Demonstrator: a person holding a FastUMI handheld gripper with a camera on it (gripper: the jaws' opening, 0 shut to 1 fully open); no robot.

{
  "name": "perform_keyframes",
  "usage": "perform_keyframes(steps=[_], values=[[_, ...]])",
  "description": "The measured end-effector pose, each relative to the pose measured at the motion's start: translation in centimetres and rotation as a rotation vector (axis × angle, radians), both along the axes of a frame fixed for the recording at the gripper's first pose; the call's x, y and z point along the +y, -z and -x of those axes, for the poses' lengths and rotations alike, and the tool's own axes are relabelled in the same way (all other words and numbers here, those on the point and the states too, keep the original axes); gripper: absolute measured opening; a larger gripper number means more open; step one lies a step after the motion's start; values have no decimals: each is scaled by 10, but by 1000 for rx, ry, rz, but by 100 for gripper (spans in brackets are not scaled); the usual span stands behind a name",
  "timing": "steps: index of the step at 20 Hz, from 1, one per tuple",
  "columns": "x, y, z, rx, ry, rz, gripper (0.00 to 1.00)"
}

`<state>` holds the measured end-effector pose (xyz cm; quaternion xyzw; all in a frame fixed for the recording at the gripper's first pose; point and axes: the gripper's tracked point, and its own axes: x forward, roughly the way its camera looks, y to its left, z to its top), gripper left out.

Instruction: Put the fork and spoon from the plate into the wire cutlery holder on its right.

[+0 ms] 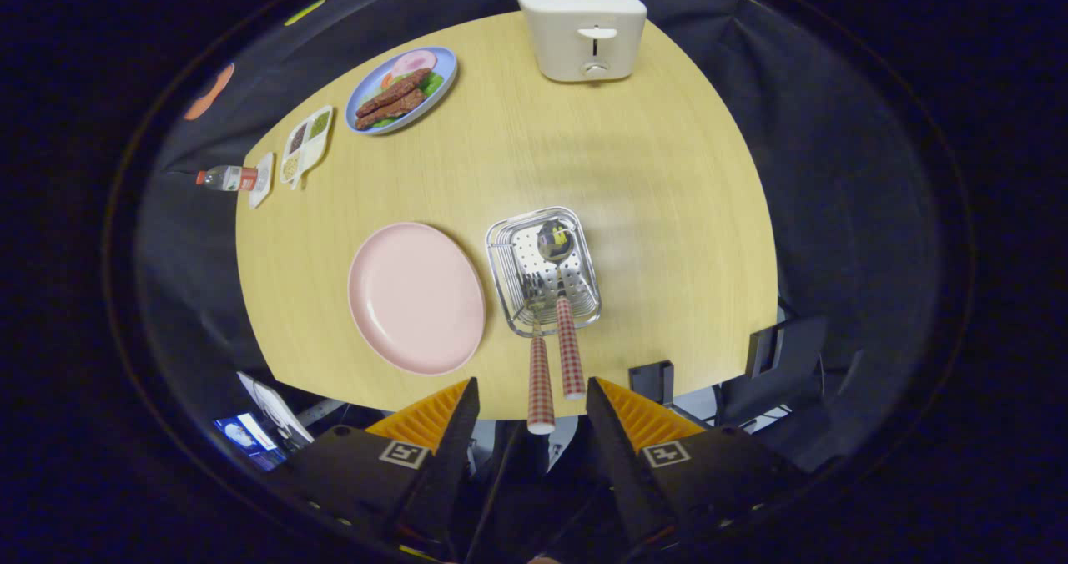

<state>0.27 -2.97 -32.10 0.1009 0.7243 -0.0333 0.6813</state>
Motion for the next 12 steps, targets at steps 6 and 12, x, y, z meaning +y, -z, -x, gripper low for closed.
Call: perform_keyframes(steps=[6,12], values=[[-9,-51,-33,-305,-24,69,97],[5,-153,-82,-866,-117,160,97]])
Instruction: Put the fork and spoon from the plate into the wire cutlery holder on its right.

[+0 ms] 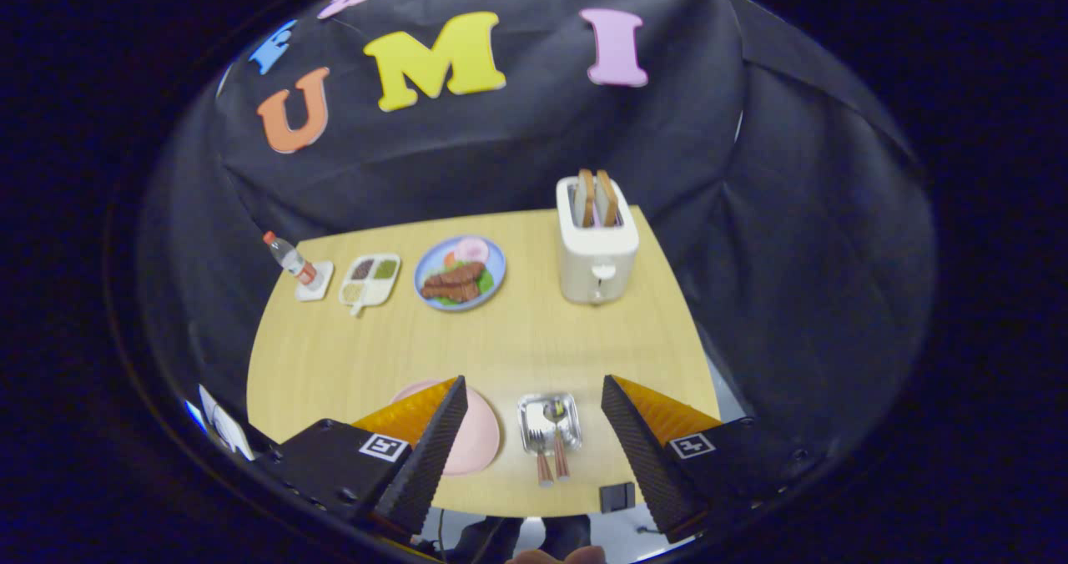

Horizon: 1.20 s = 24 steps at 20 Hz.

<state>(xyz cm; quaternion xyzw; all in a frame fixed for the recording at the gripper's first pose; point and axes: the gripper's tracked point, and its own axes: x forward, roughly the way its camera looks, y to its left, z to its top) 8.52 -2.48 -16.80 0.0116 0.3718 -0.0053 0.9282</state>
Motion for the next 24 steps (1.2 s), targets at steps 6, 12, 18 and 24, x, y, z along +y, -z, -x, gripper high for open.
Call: perform_keyframes(steps=[6,12,18,24], values=[[61,-92,33,-363,-106,-26,97],[77,-120,54,-608,-84,-32,97],[79,-124,60,-621,-78,-49,97],[78,-124,60,-625,-66,-48,97]])
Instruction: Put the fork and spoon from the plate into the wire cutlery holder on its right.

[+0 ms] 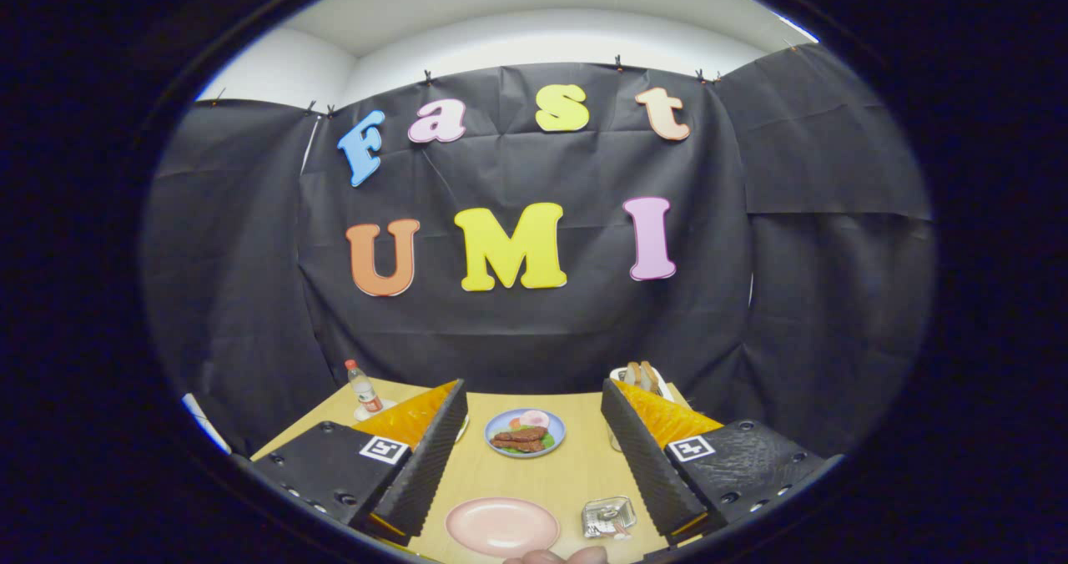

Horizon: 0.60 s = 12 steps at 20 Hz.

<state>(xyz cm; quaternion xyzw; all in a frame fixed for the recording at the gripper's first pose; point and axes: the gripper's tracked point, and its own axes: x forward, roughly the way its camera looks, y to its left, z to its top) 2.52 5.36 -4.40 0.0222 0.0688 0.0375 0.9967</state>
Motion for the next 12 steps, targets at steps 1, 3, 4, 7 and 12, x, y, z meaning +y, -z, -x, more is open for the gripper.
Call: perform_keyframes(steps=[1,3,4,7,12], values=[[1,0,1,-3,1,-1,97],[1,-2,2,-11,3,-2,97],[2,-3,4,-10,-2,5,97],[-1,-6,11,-21,-3,29,97],[-14,-15,16,-54,29,10,97]])
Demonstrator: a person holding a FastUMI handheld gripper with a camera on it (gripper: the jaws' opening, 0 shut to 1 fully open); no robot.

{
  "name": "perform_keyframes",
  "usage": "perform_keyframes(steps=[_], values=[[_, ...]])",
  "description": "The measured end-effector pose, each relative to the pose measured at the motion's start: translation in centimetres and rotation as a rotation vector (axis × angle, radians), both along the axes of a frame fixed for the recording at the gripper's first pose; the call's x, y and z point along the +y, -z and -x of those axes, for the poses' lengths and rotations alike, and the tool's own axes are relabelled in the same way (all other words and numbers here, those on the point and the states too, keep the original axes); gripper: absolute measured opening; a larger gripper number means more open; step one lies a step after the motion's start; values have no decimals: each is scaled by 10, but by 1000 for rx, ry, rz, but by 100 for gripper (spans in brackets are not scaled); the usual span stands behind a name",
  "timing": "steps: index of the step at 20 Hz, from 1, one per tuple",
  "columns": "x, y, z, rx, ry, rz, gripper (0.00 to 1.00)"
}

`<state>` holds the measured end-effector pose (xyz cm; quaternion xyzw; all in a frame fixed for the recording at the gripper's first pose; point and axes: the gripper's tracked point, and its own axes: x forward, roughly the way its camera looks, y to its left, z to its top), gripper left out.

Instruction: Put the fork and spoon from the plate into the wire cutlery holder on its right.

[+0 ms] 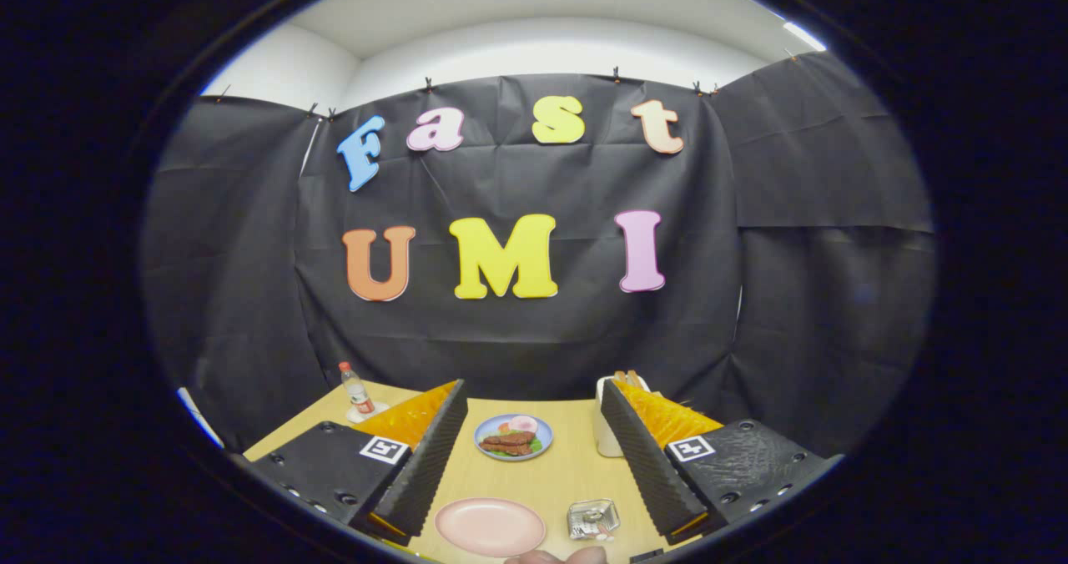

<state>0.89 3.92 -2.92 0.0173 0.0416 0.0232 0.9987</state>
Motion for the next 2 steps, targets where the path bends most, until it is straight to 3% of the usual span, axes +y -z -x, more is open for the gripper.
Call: perform_keyframes(steps=[2], values=[[-3,-1,3,-19,6,-19,97]])
